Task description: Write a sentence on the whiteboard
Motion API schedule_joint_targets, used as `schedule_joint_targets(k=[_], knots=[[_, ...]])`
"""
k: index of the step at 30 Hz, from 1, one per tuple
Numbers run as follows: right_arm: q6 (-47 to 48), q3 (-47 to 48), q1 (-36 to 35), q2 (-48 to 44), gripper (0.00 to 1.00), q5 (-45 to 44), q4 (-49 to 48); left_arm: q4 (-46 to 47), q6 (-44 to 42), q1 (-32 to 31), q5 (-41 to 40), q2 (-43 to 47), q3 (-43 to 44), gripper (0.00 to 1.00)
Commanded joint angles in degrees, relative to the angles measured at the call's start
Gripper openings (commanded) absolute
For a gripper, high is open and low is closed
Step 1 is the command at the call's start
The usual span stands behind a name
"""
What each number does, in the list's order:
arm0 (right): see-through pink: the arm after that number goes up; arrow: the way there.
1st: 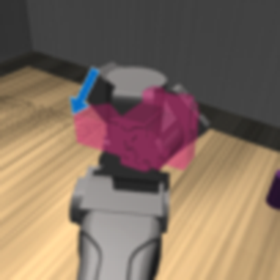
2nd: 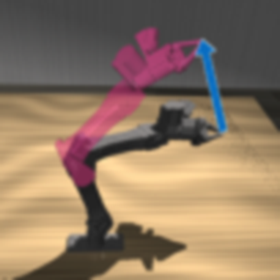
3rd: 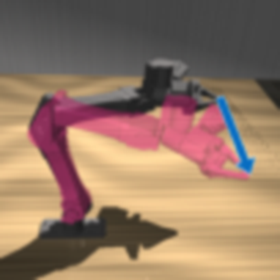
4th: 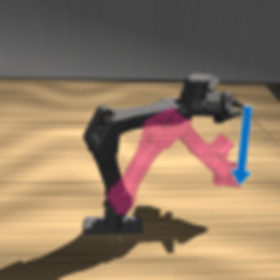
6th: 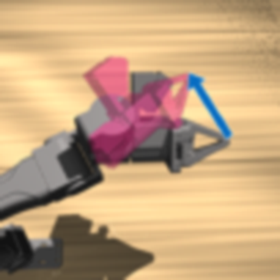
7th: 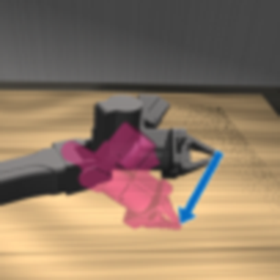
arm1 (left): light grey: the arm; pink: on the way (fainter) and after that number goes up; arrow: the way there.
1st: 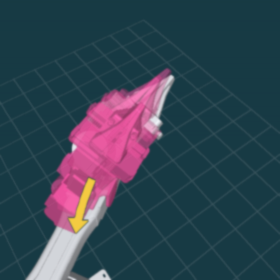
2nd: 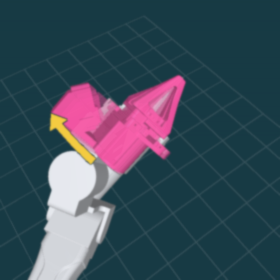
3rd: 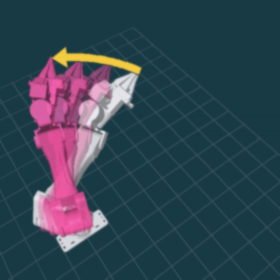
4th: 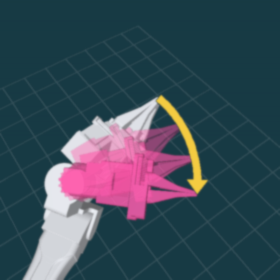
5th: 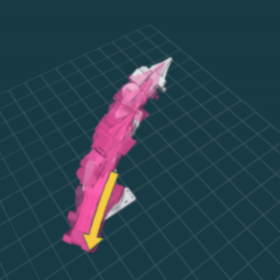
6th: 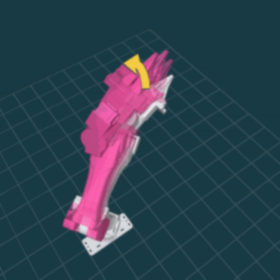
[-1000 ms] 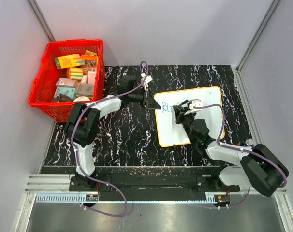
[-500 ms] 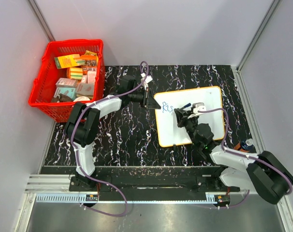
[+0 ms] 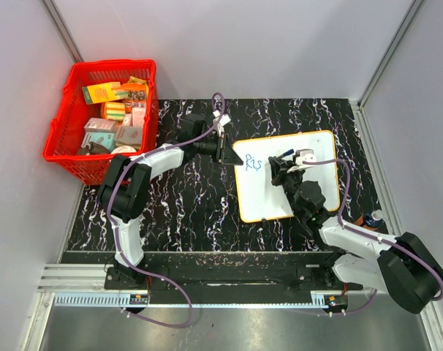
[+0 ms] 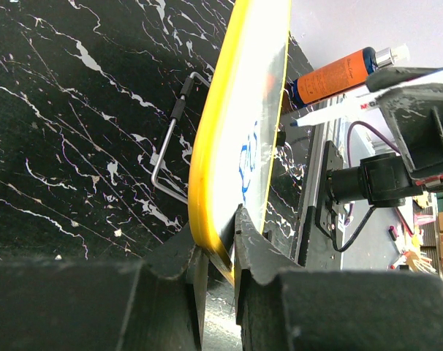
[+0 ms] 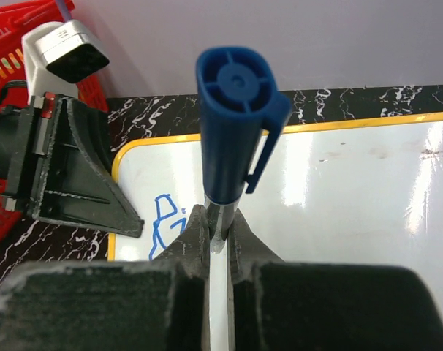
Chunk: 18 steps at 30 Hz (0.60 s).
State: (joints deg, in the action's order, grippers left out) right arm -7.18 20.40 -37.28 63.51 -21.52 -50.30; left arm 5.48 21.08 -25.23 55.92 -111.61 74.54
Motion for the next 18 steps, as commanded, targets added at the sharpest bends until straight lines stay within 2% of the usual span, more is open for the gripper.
schedule_joint_targets(k=[1,18], knots=[[0.41,4.03,1.24,1.88,0.0,0.42,-0.76,-2.66,-11.06,-1.75,-8.46,-2.21,-0.54,0.0],[-1.43,5.52,3.0,6.72,0.0,3.24,-2.25,-2.92,-11.33,-1.75,-8.2,-2.56,-0.28,0.0]])
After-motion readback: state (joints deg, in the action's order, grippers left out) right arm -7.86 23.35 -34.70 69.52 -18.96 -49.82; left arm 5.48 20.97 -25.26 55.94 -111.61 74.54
